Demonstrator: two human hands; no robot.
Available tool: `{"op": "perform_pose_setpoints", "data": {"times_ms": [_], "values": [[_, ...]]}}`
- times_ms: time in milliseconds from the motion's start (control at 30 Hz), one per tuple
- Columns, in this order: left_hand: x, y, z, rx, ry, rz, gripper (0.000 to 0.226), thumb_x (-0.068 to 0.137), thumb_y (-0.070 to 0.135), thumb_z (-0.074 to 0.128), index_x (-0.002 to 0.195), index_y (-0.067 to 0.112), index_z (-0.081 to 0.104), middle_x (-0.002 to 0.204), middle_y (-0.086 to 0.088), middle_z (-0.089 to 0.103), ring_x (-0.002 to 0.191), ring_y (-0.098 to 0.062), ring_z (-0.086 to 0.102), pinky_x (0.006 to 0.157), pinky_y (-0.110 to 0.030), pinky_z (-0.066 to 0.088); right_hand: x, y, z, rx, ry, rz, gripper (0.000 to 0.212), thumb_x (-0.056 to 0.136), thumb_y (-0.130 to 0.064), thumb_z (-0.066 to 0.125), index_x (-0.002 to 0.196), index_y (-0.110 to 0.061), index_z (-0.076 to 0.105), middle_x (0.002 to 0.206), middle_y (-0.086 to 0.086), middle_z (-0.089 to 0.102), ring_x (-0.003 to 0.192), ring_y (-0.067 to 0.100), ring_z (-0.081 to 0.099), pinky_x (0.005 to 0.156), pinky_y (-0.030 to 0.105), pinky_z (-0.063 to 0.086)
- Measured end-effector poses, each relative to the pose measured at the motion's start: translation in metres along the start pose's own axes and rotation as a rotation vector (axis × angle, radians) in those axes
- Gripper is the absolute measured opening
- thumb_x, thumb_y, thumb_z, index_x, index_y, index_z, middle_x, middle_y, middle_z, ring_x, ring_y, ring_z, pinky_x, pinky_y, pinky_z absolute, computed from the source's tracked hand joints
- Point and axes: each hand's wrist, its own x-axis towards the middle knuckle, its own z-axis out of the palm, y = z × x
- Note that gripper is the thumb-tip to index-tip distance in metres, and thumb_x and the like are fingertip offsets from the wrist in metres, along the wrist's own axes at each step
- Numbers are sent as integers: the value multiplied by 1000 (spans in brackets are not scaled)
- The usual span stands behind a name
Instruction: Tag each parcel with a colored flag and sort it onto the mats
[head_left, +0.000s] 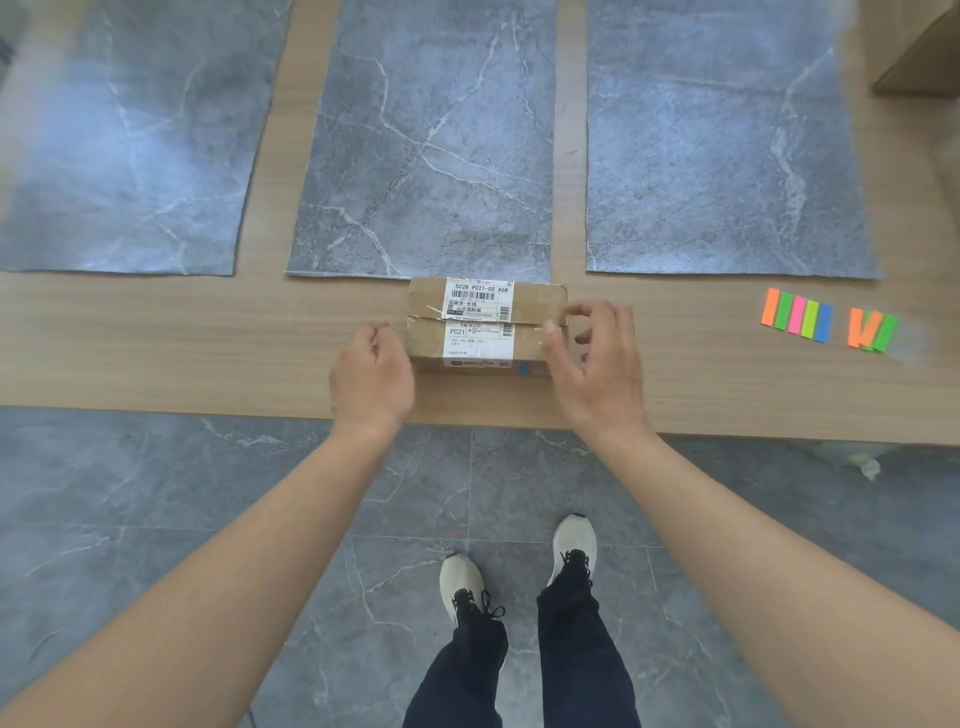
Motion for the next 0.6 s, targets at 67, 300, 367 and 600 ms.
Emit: {"op": "perform_pose_setpoints", "data": {"times_ms": [67, 300, 367, 600], "values": [[4, 5, 2, -138, -74, -63, 27, 86, 44, 34, 80, 30, 57, 95, -11, 70, 95, -32, 63, 92, -49, 50, 0, -8, 0, 142, -29, 234, 38, 104, -40, 50, 131, -15, 58, 125, -4, 58, 107, 13, 59, 93, 35, 51], [6, 16, -7, -301, -179, -153, 45, 62, 57, 33, 86, 28, 56, 83, -2, 59, 81, -16, 52, 76, -40, 43, 4, -30, 0, 256, -74, 419, 32, 105, -38, 45, 111, -20, 72, 92, -14, 66, 91, 8, 59, 72, 25, 40], [6, 23, -15, -311, -199, -140, 47, 58, 57, 32, 87, 28, 56, 84, -2, 59, 80, -16, 51, 77, -40, 42, 5, -39, -4, 265, -46, 422, 33, 104, -37, 47, 118, -20, 71, 102, -11, 69, 98, 9, 60, 77, 25, 41], [8, 74, -40, -301, -240, -45, 46, 65, 55, 33, 85, 24, 60, 84, -3, 62, 80, -18, 53, 77, -40, 46, 17, -82, -36, 324, 31, 390, 33, 103, -39, 45, 115, -20, 70, 101, -10, 68, 90, 7, 58, 77, 25, 41]]}}
